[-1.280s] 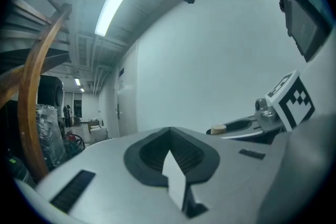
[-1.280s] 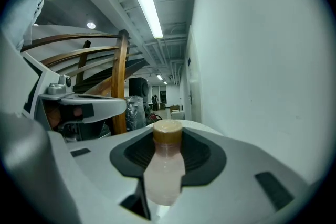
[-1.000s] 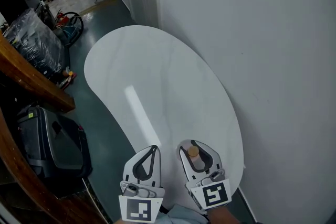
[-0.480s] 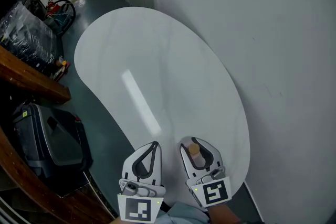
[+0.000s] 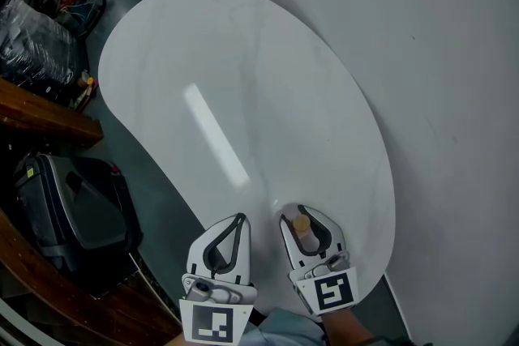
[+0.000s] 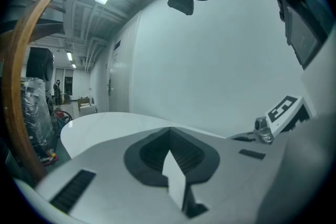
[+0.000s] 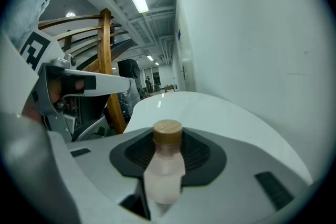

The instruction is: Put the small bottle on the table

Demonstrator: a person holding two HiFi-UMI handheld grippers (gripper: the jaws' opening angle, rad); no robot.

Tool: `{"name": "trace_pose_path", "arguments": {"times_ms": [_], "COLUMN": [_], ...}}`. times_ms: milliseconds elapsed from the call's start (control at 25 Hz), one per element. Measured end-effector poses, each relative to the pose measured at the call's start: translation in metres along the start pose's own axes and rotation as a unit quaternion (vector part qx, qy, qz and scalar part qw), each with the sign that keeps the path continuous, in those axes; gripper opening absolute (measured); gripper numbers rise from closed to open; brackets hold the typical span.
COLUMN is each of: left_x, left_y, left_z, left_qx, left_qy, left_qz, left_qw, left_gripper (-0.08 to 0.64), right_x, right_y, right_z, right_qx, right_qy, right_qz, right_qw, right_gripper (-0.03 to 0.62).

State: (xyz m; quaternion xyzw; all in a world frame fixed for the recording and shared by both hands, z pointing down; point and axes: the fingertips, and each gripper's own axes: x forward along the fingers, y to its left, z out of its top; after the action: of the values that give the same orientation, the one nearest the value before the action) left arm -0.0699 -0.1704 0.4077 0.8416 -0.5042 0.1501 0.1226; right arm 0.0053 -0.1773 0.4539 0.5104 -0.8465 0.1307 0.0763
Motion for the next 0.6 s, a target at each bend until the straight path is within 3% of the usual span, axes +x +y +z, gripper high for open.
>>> {"name": "trace_pose_path", "arguments": {"times_ms": [160,600], "left_x": [0.003,0.014], "left_y": [0.004,0.006], "left_z": [-0.006,-0.016], "left_qx": [0.000,0.003], "left_qy": [0.013,0.035], "left_qz": [0.000,-0.006], "left_qw": [0.9999,0.9993], "left_gripper": [0.000,0.000], "right_x": [0.001,0.008], "right_y": [-0.003,-0.007], "right_z": [-0.016,-0.017], "right_qx": [0.007,0.020], "right_qy": [0.041,0.015], "right_qz": [-0.007,-0.015], "right_qw": [0.999,1.000], "right_gripper": [0.127,0.127]}}
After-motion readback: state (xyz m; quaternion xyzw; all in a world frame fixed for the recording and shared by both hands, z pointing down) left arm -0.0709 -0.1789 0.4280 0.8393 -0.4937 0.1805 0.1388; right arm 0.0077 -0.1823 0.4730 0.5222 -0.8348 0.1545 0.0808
